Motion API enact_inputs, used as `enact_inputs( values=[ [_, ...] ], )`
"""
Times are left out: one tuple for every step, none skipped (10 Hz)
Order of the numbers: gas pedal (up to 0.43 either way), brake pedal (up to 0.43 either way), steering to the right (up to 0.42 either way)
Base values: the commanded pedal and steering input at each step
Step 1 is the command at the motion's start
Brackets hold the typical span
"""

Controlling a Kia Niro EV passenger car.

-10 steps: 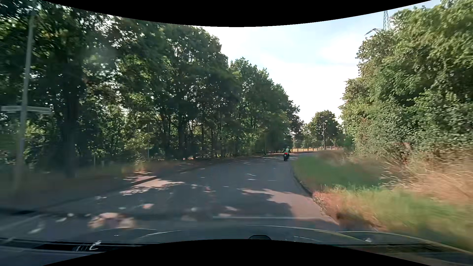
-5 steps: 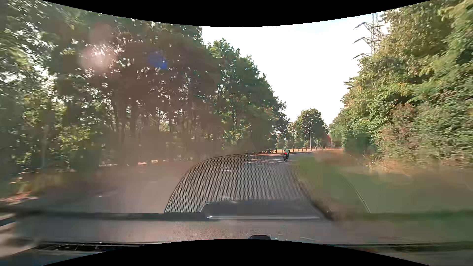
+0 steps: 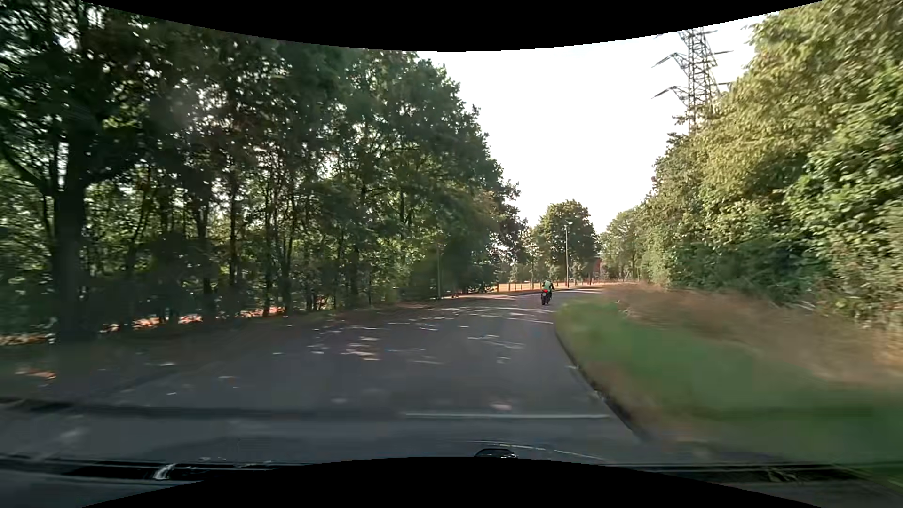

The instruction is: Follow the waypoints while adhering to traffic rules and regulations

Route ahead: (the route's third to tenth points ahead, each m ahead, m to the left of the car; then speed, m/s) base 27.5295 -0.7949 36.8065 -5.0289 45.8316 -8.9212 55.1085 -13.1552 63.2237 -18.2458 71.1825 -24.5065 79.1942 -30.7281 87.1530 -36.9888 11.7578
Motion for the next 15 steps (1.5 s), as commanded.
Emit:
enact_inputs(
  values=[
    [0.138, 0.0, 0.06],
    [0.13, 0.0, 0.06],
    [0.13, 0.0, 0.061],
    [0.13, 0.0, 0.061],
    [0.13, 0.0, 0.061],
    [0.13, 0.0, 0.061],
    [0.13, 0.0, 0.06],
    [0.13, 0.0, 0.06],
    [0.13, 0.0, 0.06],
    [0.13, 0.0, 0.06],
    [0.13, 0.0, 0.06],
    [0.13, 0.0, 0.06],
    [0.13, 0.0, 0.06],
    [0.13, 0.0, 0.06],
    [0.13, 0.0, 0.06]
  ],
)
